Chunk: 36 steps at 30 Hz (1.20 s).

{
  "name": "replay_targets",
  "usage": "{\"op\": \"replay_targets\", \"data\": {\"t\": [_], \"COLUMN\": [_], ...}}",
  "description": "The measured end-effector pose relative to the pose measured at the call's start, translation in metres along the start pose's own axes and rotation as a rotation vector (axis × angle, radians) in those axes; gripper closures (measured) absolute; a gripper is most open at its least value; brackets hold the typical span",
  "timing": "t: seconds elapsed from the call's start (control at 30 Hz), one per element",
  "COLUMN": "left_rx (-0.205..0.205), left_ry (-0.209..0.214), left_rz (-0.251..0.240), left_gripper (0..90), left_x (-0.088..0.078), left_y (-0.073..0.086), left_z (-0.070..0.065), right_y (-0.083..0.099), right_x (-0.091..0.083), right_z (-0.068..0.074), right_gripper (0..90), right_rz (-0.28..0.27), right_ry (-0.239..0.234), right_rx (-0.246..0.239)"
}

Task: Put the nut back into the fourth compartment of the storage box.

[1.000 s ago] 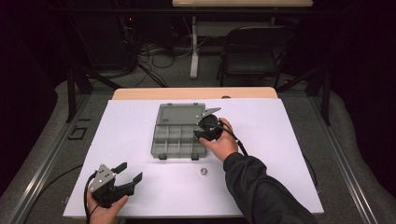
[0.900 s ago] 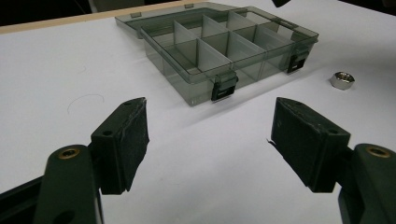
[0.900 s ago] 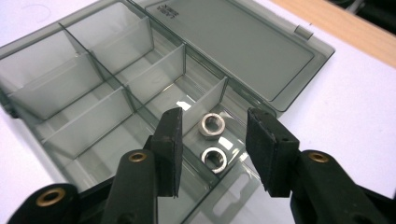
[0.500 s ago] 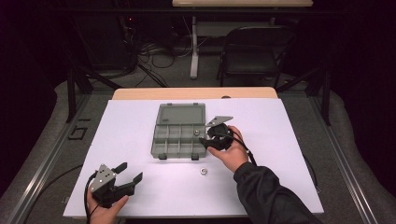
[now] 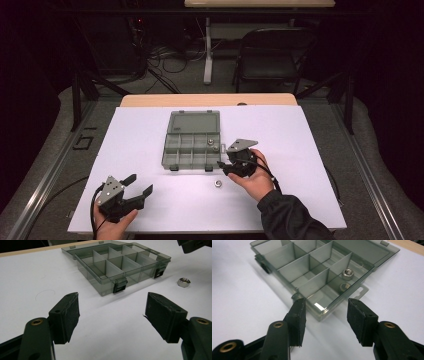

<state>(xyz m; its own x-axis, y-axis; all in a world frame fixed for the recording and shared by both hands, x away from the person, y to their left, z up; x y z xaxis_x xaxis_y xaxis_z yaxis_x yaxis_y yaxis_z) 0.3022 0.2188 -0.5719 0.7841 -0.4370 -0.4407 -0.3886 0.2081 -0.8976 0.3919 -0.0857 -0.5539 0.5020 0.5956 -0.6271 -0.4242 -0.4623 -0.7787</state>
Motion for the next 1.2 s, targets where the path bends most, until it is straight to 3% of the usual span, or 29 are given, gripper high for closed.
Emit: {"op": "replay_targets", "data": {"t": [0.4, 0.8, 1.2], "left_rx": [0.002, 0.003, 0.003], "left_ry": [0.0, 0.0, 0.003], "left_rz": [0.005, 0.005, 0.003], "left_gripper": [27.4, 27.4, 27.4], "left_x": [0.0, 0.0, 0.0], "left_y": [0.0, 0.0, 0.0], "left_z": [0.0, 0.0, -0.001], "right_y": [0.02, 0.03, 0.043], "right_x": [-0.001, 0.006, 0.017], "right_z": [0.02, 0.029, 0.038], "right_gripper": [50.4, 52.0, 57.8], "right_rz": [0.01, 0.034, 0.073], "right_ry": [-0.036, -0.068, -0.085], "right_rx": [-0.013, -0.002, -0.03]}}
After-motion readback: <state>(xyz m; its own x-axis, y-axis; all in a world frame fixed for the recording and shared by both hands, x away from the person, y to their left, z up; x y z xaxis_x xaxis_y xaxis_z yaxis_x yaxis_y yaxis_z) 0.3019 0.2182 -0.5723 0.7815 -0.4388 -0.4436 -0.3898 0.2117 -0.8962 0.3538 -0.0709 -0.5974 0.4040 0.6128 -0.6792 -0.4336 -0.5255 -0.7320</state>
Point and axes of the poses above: each handheld gripper's, and its own axes: x roughly forward along the jaws, y roughly out of its underside, z roughly to its left, the point moved 7 cm from there along x, roughly forward along the jaws, and after that the axes turned 5 degrees about -y, right-handed, at the moved point
